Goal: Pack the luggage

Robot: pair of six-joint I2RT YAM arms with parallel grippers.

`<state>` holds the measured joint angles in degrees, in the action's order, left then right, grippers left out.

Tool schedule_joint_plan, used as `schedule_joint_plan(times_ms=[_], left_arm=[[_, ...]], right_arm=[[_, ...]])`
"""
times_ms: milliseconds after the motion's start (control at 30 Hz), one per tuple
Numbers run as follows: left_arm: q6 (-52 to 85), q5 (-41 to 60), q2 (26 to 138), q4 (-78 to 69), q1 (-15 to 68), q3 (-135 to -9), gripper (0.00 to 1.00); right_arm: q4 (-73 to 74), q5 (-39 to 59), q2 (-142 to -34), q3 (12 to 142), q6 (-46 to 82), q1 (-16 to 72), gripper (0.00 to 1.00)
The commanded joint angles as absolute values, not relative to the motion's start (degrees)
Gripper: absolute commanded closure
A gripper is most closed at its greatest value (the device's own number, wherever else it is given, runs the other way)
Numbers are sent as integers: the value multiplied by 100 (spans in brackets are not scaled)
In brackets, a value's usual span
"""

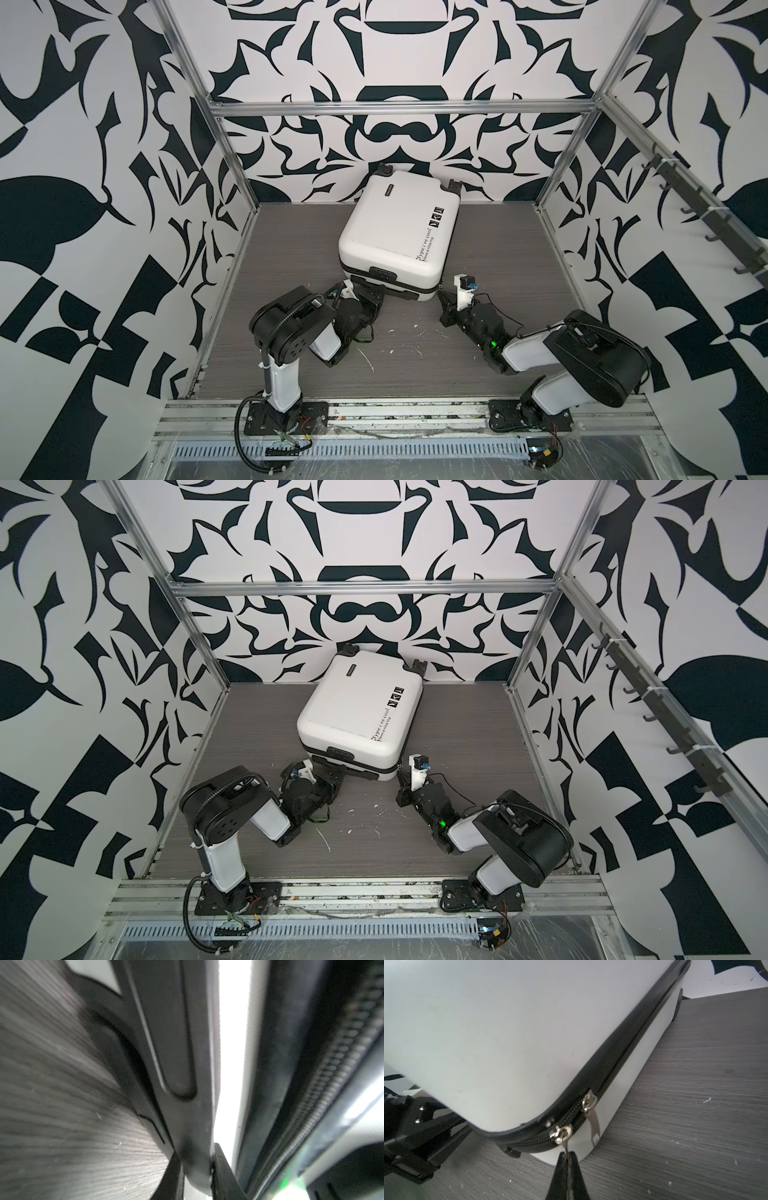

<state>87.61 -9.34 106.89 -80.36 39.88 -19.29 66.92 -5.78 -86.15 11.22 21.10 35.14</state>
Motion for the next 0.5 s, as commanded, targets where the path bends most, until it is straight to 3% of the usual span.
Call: schedule_joint_plan(times_ms=[0, 267, 300, 400, 467], left_arm=[[8358, -1127, 10560, -8163, 3959, -1782, 100], [8333, -1107, 10547, -8160, 3955, -1793, 100], [8320, -1099, 10538, -8163, 3955, -1795, 100], [8222, -1048, 10472, -8157, 3955, -1801, 100], [8208, -999, 10435, -8161, 3956, -1779, 97]], right_arm=[[7103, -833, -8371, 1092, 2355, 3204, 100], [6825, -443, -8269, 1195, 2368, 3062, 100], [6742, -374, -8247, 1189, 2377, 3050, 95], [6482, -302, -8046, 1096, 2385, 3016, 65], [6218, -332, -7807, 1027, 2339, 2982, 50]])
